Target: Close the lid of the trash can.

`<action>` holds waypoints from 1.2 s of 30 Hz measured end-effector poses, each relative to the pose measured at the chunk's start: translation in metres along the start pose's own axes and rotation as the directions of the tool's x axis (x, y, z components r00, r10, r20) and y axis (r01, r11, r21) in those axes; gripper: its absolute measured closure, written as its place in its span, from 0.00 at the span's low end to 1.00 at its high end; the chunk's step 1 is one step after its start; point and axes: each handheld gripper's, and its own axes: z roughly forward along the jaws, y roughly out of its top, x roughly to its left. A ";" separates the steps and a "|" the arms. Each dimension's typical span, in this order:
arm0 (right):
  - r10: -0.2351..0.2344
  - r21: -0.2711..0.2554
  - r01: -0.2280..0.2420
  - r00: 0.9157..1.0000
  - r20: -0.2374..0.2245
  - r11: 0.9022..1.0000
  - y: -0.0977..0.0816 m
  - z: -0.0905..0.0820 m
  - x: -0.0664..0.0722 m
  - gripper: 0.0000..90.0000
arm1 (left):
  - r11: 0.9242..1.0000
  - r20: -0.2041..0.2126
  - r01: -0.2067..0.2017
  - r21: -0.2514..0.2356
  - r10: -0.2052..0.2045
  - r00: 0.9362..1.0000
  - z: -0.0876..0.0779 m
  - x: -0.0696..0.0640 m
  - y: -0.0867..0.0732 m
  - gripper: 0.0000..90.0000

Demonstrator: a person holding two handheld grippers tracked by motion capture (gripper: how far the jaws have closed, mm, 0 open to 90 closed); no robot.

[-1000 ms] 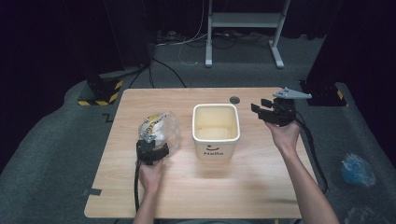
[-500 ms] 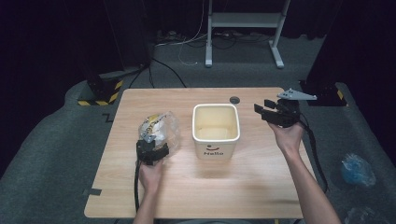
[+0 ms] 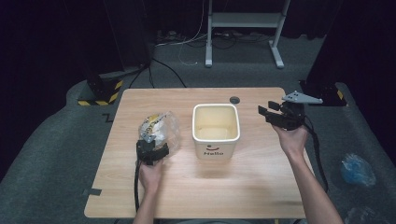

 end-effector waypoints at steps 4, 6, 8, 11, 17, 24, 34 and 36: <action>0.009 0.000 -0.009 1.000 0.004 1.000 -0.004 -0.002 -0.003 0.56 | 1.000 0.000 0.000 0.000 0.000 1.000 0.000 0.000 0.000 0.33; 0.011 -0.002 -0.011 1.000 0.004 1.000 -0.006 -0.003 -0.004 0.56 | 1.000 -0.001 0.000 0.000 0.000 1.000 0.000 0.000 0.000 0.33; 0.011 -0.002 -0.011 1.000 0.005 1.000 -0.007 -0.004 -0.004 0.56 | 1.000 -0.001 -0.001 0.000 0.001 1.000 0.000 0.000 0.000 0.33; 0.014 -0.003 -0.014 1.000 0.007 1.000 -0.009 -0.005 -0.005 0.56 | 1.000 -0.002 0.000 0.000 0.000 1.000 0.000 0.000 0.000 0.33; 0.011 -0.008 -0.011 1.000 0.005 1.000 -0.010 -0.008 -0.003 0.56 | 1.000 0.000 0.000 0.000 0.000 1.000 0.000 0.000 0.000 0.33; 0.022 -0.008 -0.022 1.000 0.005 1.000 -0.014 -0.010 -0.004 0.56 | 1.000 0.001 0.001 0.000 -0.001 1.000 0.000 0.000 0.000 0.33; 0.037 -0.008 -0.037 0.999 0.006 0.999 -0.023 -0.014 -0.008 0.56 | 1.000 -0.001 0.000 0.000 0.000 1.000 0.000 0.000 0.000 0.33; 0.038 -0.009 -0.038 0.999 0.006 0.999 -0.024 -0.015 -0.008 0.56 | 1.000 -0.001 0.000 0.000 0.000 1.000 0.000 0.000 0.000 0.33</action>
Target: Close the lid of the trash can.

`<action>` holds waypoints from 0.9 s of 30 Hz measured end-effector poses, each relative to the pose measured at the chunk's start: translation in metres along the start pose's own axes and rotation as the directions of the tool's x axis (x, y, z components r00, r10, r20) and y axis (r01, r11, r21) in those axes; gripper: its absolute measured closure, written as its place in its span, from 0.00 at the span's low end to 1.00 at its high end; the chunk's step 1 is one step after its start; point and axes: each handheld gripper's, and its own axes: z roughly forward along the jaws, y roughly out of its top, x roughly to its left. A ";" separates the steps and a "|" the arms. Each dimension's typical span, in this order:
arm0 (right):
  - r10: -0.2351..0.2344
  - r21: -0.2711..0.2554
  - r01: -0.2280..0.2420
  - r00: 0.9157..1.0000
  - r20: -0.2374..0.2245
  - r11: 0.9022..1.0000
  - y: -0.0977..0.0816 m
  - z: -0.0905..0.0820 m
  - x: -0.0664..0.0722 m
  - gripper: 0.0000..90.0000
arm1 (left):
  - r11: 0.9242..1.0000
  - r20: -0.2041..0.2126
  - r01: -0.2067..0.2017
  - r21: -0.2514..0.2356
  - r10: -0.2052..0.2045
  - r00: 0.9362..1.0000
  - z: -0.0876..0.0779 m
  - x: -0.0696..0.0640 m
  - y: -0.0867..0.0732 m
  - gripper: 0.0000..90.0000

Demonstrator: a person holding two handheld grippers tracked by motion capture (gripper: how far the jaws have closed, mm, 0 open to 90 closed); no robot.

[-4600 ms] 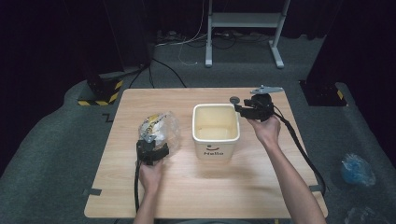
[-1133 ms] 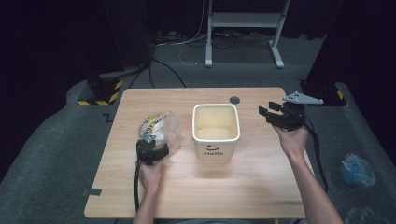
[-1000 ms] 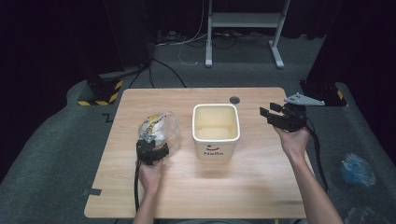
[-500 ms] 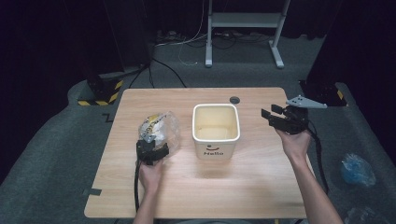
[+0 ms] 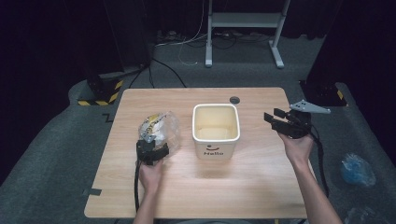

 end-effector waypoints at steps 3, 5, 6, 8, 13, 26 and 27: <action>0.006 0.000 -0.006 1.000 0.001 1.000 -0.002 -0.001 -0.001 0.56 | 1.000 0.000 0.000 0.000 0.000 1.000 0.000 0.000 0.000 0.33; 0.008 0.000 -0.008 1.000 0.000 1.000 -0.003 -0.001 -0.001 0.56 | 1.000 0.000 0.001 0.000 -0.001 1.000 0.000 0.000 0.000 0.33; 0.011 0.001 -0.011 1.000 0.000 1.000 -0.004 -0.001 -0.001 0.56 | 1.000 0.000 0.000 0.000 0.000 1.000 0.000 0.000 0.000 0.33; 0.011 0.001 -0.011 1.000 0.000 1.000 -0.005 -0.002 -0.002 0.56 | 1.000 0.000 0.000 0.000 0.000 1.000 0.000 0.000 0.000 0.33; 0.016 -0.001 -0.016 1.000 0.000 1.000 -0.008 -0.003 -0.003 0.56 | 1.000 -0.001 0.000 0.000 0.000 1.000 0.000 0.000 0.000 0.33; 0.019 -0.001 -0.019 1.000 -0.004 1.000 -0.012 -0.006 -0.001 0.56 | 1.000 -0.001 0.000 0.000 0.000 1.000 0.000 0.000 0.000 0.33; 0.017 -0.002 -0.017 1.000 -0.004 1.000 -0.012 -0.005 -0.001 0.56 | 1.000 0.000 0.000 0.000 0.000 1.000 0.000 0.000 0.000 0.33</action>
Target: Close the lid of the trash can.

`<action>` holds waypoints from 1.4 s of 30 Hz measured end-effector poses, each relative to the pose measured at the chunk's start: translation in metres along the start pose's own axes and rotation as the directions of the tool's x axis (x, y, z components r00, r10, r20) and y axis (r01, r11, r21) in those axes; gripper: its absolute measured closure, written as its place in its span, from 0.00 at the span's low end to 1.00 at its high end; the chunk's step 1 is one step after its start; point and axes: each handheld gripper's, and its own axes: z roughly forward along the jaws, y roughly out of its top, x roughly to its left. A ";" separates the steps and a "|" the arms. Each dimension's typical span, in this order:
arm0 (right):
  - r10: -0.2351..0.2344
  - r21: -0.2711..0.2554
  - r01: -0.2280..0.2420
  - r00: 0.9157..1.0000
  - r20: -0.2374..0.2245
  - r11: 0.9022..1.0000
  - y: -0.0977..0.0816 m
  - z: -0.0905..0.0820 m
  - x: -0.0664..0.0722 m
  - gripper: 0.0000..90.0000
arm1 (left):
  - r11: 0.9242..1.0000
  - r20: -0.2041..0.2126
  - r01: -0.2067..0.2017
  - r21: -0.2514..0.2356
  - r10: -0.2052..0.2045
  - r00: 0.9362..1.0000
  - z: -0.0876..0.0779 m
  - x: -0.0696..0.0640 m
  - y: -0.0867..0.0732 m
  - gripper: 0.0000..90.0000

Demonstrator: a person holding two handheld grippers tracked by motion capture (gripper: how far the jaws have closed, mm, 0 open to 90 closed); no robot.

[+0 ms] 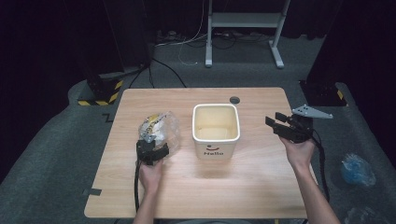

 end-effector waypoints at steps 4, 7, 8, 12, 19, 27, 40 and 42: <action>0.002 0.003 -0.002 1.000 -0.002 1.000 -0.001 0.000 0.001 0.56 | 1.000 0.000 0.000 0.000 0.000 1.000 0.000 0.000 0.000 0.33; 0.007 0.001 -0.007 1.000 -0.005 1.000 -0.003 -0.001 0.001 0.56 | 1.000 0.000 0.000 0.000 0.000 1.000 0.000 0.000 0.000 0.33; 0.012 -0.001 -0.012 1.000 -0.007 1.000 -0.004 -0.001 0.001 0.56 | 1.000 0.000 0.000 0.000 0.000 1.000 0.000 0.000 0.000 0.33; 0.022 0.003 -0.022 1.000 -0.005 1.000 -0.009 -0.002 -0.002 0.56 | 1.000 -0.001 -0.002 0.000 0.002 1.000 0.000 0.000 0.000 0.33; 0.031 0.007 -0.030 1.000 -0.004 1.000 -0.014 -0.003 -0.004 0.56 | 1.000 -0.002 -0.003 0.001 0.003 1.000 0.000 -0.001 0.000 0.33; 0.047 0.011 -0.047 0.999 -0.005 0.999 -0.023 -0.003 -0.006 0.56 | 1.000 -0.002 -0.004 0.001 0.004 1.000 0.000 -0.001 0.000 0.33; 0.054 0.014 -0.054 0.999 -0.005 0.998 -0.030 -0.003 -0.006 0.56 | 1.000 -0.001 -0.003 0.001 0.003 1.000 0.000 0.000 0.000 0.33; 0.057 0.016 -0.057 0.998 -0.005 0.998 -0.032 -0.002 -0.007 0.56 | 1.000 -0.001 -0.004 0.001 0.004 1.000 0.000 -0.001 0.000 0.33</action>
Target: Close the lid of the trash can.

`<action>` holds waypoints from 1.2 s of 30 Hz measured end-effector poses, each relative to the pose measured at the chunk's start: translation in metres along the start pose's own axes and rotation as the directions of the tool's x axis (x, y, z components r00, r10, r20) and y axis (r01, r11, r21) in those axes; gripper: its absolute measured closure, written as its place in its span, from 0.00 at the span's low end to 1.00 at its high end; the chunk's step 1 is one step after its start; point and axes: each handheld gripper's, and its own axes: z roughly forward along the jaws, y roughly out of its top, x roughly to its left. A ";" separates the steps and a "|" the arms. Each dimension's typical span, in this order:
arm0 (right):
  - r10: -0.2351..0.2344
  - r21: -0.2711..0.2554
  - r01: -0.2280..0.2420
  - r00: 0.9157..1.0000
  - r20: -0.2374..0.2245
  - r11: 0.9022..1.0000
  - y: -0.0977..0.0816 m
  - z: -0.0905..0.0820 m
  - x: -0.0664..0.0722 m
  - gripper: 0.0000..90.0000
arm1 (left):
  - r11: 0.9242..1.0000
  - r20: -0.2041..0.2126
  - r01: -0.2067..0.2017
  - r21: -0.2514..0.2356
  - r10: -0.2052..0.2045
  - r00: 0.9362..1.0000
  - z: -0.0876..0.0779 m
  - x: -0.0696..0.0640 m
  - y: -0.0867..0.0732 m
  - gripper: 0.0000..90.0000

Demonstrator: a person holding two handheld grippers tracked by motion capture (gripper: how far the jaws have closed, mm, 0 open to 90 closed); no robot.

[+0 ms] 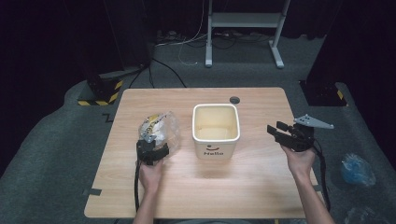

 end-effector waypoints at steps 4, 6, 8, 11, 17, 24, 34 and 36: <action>0.007 0.004 -0.007 1.000 0.000 1.000 -0.003 0.001 -0.001 0.56 | 1.000 -0.001 -0.001 0.000 0.001 1.000 0.000 0.000 0.000 0.33; 0.009 0.005 -0.009 1.000 0.000 1.000 -0.004 0.001 -0.002 0.56 | 1.000 -0.001 -0.003 0.002 0.003 1.000 0.000 0.000 0.000 0.33; 0.010 0.007 -0.010 1.000 -0.001 1.000 -0.005 0.002 -0.002 0.56 | 1.000 -0.001 -0.003 0.003 0.003 1.000 0.000 0.000 0.000 0.33; 0.010 0.006 -0.010 1.000 -0.002 1.000 -0.006 0.002 -0.002 0.56 | 1.000 -0.001 -0.003 0.002 0.003 1.000 0.000 0.000 0.000 0.33; 0.021 0.011 -0.020 1.000 -0.006 1.000 -0.011 0.004 -0.002 0.56 | 1.000 0.000 -0.004 0.003 0.004 1.000 0.000 0.000 0.000 0.33; 0.026 0.028 -0.026 1.000 -0.008 0.999 -0.015 0.008 -0.004 0.55 | 1.000 0.000 -0.002 0.001 0.002 1.000 0.000 0.000 0.000 0.33; 0.031 0.035 -0.031 0.999 -0.014 0.999 -0.019 0.013 -0.003 0.55 | 1.000 -0.002 -0.005 0.003 0.005 1.000 0.000 -0.001 0.000 0.33; 0.032 0.037 -0.031 0.999 -0.015 0.999 -0.020 0.013 -0.003 0.55 | 1.000 -0.001 -0.005 0.003 0.005 1.000 0.000 0.000 0.000 0.33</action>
